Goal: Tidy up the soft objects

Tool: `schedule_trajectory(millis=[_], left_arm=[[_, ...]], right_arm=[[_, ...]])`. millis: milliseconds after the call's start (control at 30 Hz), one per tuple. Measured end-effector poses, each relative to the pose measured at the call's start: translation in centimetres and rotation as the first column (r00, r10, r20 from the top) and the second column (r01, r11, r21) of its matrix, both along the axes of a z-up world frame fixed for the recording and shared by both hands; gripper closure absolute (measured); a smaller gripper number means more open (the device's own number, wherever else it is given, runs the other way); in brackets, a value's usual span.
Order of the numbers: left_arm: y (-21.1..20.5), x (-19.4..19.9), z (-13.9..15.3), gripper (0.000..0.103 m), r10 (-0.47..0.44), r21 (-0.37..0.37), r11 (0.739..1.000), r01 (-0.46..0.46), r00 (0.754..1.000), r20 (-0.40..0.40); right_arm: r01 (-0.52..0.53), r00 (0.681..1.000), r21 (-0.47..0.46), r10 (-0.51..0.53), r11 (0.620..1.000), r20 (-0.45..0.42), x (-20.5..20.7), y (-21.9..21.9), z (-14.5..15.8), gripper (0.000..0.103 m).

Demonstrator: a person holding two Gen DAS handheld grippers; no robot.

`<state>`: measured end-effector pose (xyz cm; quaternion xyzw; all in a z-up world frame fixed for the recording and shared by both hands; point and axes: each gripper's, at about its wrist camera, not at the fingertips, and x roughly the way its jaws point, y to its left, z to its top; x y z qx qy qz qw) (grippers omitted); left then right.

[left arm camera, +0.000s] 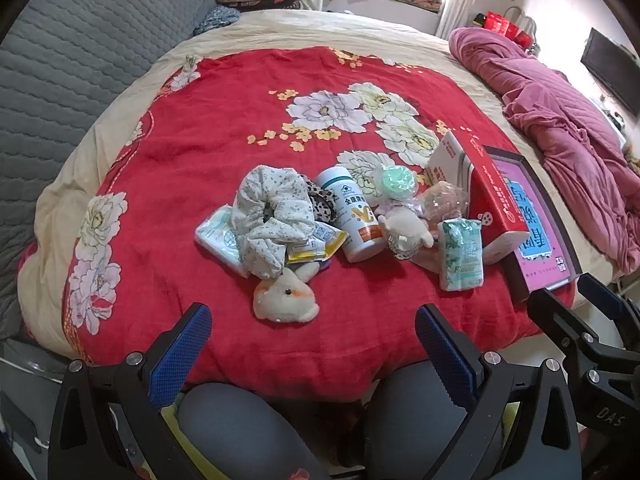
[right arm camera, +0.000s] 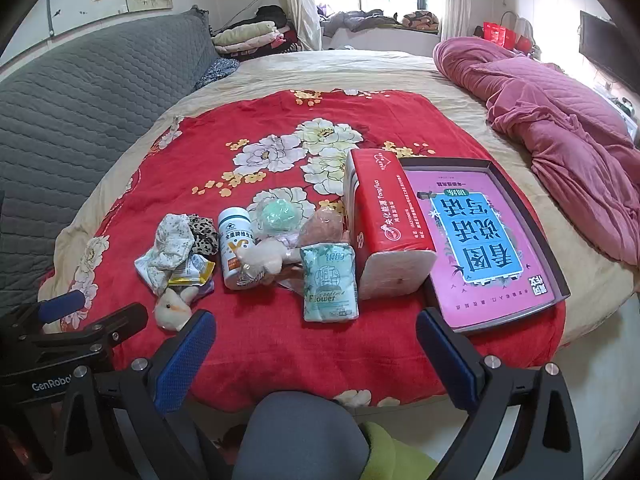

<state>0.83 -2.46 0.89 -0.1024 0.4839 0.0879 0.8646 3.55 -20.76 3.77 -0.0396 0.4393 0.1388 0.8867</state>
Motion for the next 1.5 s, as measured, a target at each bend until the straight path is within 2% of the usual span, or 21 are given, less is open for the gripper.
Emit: schedule_trajectory(millis=[1167, 1233, 1500], left_arm=[[0.0, 0.0, -0.1, 0.001, -0.005, 0.007, 1.000, 0.005, 1.000, 0.001], [0.2, 0.1, -0.2, 0.001, -0.002, 0.008, 1.000, 0.002, 1.000, 0.002], [1.7, 0.7, -1.3, 0.001, 0.016, 0.001, 1.000, -0.016, 1.000, -0.019]], right_arm=[[0.006, 1.000, -0.017, -0.005, 1.000, 0.011, 0.0, 0.0, 0.2, 0.002], [0.004, 1.000, -0.008, -0.004, 1.000, -0.021, 0.1, 0.0, 0.0, 0.002], [-0.001, 0.999, 0.029, 0.002, 1.000, -0.053, 0.6, 0.2, -1.4, 0.002]])
